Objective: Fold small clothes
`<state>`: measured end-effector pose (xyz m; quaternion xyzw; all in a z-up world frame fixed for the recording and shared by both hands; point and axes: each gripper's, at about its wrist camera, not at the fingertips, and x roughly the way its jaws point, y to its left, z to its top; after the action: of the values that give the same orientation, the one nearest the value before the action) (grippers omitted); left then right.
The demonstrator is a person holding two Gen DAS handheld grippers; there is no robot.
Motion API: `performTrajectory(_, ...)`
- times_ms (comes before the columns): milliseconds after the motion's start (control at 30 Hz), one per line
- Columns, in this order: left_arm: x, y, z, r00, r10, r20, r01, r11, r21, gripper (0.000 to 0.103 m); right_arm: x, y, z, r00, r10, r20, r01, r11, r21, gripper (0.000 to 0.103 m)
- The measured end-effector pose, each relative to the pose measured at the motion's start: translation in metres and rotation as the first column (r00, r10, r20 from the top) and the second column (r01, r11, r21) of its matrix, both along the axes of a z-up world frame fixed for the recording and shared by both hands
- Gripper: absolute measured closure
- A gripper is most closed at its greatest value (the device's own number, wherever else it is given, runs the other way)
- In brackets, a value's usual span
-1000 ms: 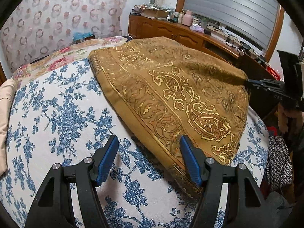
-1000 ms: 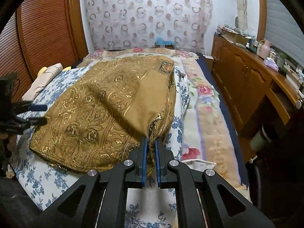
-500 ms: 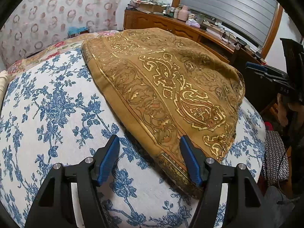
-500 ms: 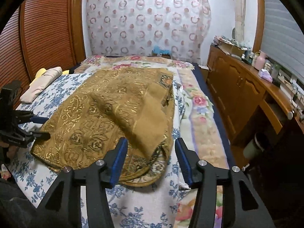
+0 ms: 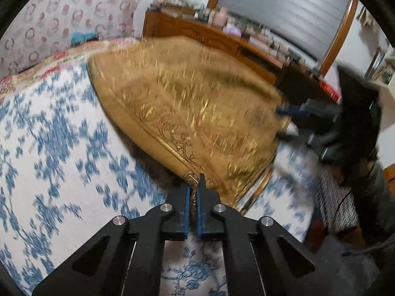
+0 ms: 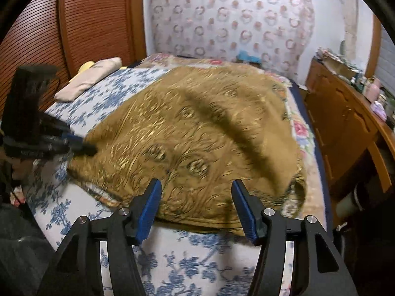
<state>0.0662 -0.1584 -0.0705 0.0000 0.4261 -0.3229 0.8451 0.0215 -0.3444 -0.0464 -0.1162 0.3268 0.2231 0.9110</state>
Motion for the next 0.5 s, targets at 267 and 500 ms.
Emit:
performTrajectory(267,0.011,-0.003,0.060,0.991,0.031,0.133,-0.021,0.997,-0.071,0.099,-0.008,-0.010,0.005,0.999,0.048,0.003,-0.048,0.999,-0.009,0.038)
performTrajectory(500,0.026,-0.004,0.073,0.985,0.060,0.163,-0.045,0.995,-0.094,0.099,-0.010,-0.002,-0.001,0.997,0.071,0.005,-0.070,0.994,-0.089,0.037)
